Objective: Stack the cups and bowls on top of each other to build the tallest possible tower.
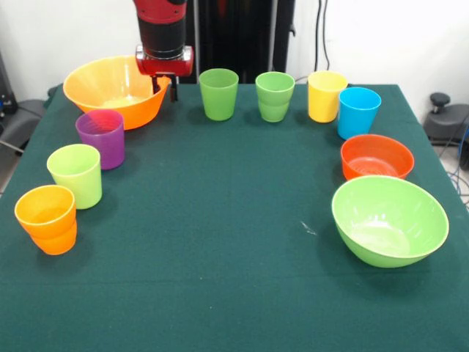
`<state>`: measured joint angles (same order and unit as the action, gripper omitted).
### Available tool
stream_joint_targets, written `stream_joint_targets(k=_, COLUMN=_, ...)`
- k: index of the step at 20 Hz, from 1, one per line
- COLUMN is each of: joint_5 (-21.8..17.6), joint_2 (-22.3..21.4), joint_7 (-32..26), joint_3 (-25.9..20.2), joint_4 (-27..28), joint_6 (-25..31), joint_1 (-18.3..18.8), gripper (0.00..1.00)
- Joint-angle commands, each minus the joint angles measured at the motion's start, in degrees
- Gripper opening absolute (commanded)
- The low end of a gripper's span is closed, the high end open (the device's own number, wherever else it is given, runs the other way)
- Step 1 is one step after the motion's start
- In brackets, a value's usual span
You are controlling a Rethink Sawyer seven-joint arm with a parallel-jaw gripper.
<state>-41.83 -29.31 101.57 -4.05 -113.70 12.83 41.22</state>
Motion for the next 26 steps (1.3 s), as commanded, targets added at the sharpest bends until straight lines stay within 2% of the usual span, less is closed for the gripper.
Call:
stream_joint_targets(k=1, joint_5=-3.66, joint_2=1.57, joint_7=-4.35, joint_3=-6.99, joint_4=4.08, joint_6=2.39, joint_1=-0.64, gripper=0.0)
stream_joint_targets(k=16, joint_5=-1.96, joint_2=-0.71, joint_7=-4.52, joint_3=-7.75, joint_4=3.53, joint_6=5.28, joint_1=-1.42, gripper=0.0)
stream_joint_targets(k=26, joint_5=-0.08, joint_2=-5.33, joint_7=-4.22, joint_3=-8.42, joint_4=1.25, joint_6=8.25, joint_1=-2.76, gripper=0.0)
